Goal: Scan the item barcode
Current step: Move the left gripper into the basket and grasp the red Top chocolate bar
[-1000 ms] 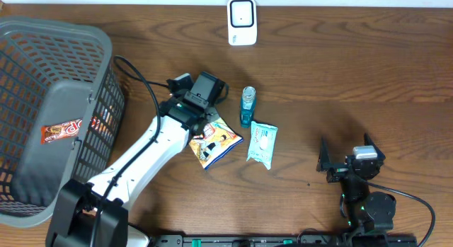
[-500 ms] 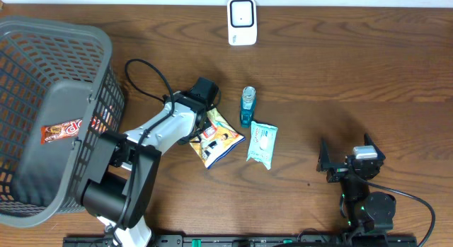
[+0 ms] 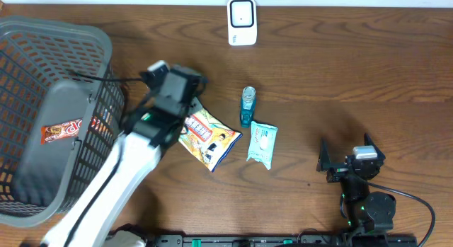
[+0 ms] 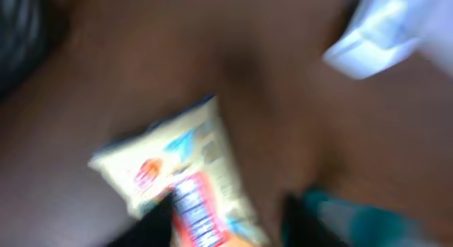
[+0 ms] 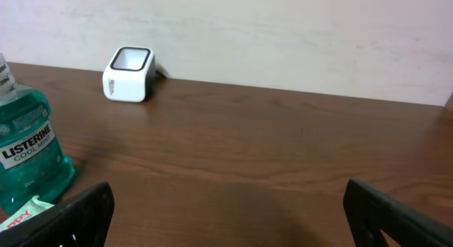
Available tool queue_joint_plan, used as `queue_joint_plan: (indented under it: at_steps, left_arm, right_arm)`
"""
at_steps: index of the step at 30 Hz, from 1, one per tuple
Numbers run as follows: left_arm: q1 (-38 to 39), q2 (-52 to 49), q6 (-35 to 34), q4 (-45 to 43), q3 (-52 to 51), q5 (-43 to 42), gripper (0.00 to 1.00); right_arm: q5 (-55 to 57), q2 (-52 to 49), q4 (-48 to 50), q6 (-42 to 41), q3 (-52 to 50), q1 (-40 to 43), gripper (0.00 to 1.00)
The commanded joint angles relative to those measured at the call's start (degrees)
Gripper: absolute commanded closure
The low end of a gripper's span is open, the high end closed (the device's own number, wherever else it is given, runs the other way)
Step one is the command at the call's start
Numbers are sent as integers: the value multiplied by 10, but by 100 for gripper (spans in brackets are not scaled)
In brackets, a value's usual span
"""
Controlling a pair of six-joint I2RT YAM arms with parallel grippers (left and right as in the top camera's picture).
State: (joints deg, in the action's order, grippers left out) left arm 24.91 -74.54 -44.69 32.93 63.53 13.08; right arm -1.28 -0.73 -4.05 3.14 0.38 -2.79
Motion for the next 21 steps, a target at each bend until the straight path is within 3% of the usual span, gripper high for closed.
queue_joint_plan:
  at_steps: [1,4,8,12,17,21]
  left_arm:
    - [-6,75,101,-6,25,60,8]
    - [-46,112,141,5,85,93,5]
    - [-152,105,139,57,189,93,4]
    - [-265,83,98,113,256,92,4]
    - [-383,53,28,162,263,78,4]
    - [-478,0,-8,198,263,14,4]
  right_arm:
    - [3,1,-2,-7,-1,5,1]
    - [3,1,-2,-7,-1,5,1]
    - [3,1,-2,-7,-1,5,1]
    - [3,1,-2,-7,-1,5,1]
    - [3,1,-2,-7,-1,5,1]
    - [3,1,-2,-7,-1,5,1]
